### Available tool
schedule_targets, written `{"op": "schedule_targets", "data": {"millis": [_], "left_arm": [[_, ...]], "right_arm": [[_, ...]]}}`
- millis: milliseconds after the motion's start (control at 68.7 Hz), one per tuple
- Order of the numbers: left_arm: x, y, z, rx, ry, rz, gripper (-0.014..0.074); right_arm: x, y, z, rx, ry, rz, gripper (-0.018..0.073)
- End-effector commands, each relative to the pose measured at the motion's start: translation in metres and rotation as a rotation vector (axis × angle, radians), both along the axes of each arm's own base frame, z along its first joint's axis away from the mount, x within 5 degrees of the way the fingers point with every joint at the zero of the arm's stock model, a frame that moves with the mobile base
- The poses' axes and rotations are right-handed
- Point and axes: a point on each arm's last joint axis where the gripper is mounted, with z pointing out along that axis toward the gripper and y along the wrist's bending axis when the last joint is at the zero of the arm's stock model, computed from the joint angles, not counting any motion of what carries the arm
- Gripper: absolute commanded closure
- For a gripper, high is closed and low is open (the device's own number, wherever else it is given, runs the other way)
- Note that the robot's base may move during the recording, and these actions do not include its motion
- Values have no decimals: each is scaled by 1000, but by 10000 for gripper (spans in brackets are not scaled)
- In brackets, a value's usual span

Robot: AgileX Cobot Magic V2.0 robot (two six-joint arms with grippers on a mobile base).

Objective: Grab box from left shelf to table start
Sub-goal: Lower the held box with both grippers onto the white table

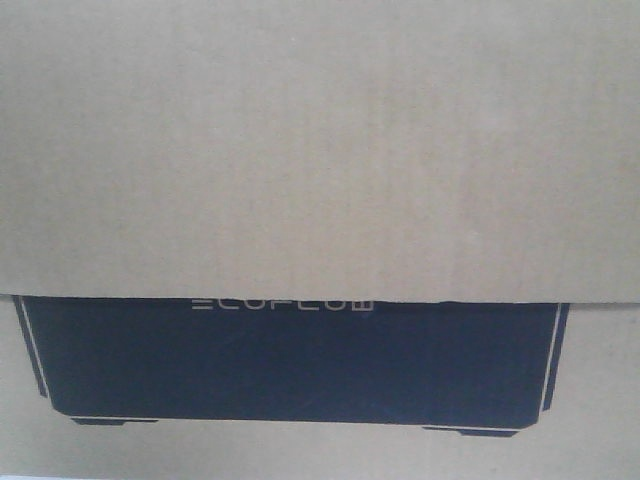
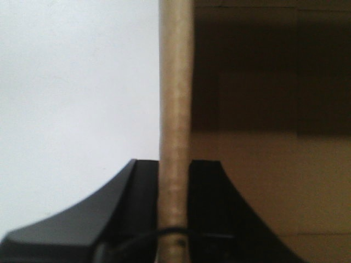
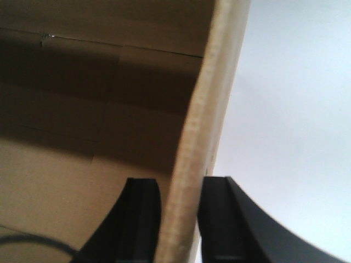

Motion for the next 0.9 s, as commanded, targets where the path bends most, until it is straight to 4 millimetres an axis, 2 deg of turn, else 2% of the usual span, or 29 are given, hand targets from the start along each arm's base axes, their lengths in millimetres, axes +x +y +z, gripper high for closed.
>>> {"op": "schedule_targets", "data": {"millis": [0, 29, 58, 87, 145, 262, 393, 567, 713, 757, 888], "left_arm": [[3, -1, 20, -28, -126, 2, 284], [2, -1, 20, -29, -121, 2, 206], [2, -1, 20, -29, -121, 2, 166], [2, -1, 20, -29, -119, 2, 99], [1, -1, 19, -26, -109, 3, 70], [1, -1, 19, -24, -97, 3, 69], [-2, 0, 20, -23, -86, 4, 69], [-12, 0, 44, -54, -97, 5, 80], [-38, 6, 77, -82, -230, 3, 133], [-51, 9, 89, -96, -290, 2, 164], [-89, 20, 109, -98, -437, 4, 279]], "right_arm": [[-2, 2, 20, 11, -93, 14, 205], [-2, 1, 19, 6, -90, 15, 129], [-2, 1, 19, 3, -89, 15, 85], [-3, 0, 19, -7, -84, 17, -7], [-3, -1, 18, -26, -75, 21, -79], [-5, -1, 20, -31, -65, 23, -67], [-8, -1, 34, -31, -109, 21, -67], [-23, -1, 67, -30, -217, 21, -64], [-50, -1, 90, -30, -330, 16, -64], [-59, -1, 96, -30, -361, 16, -55], [-92, -2, 109, -40, -454, 11, 72]]}}
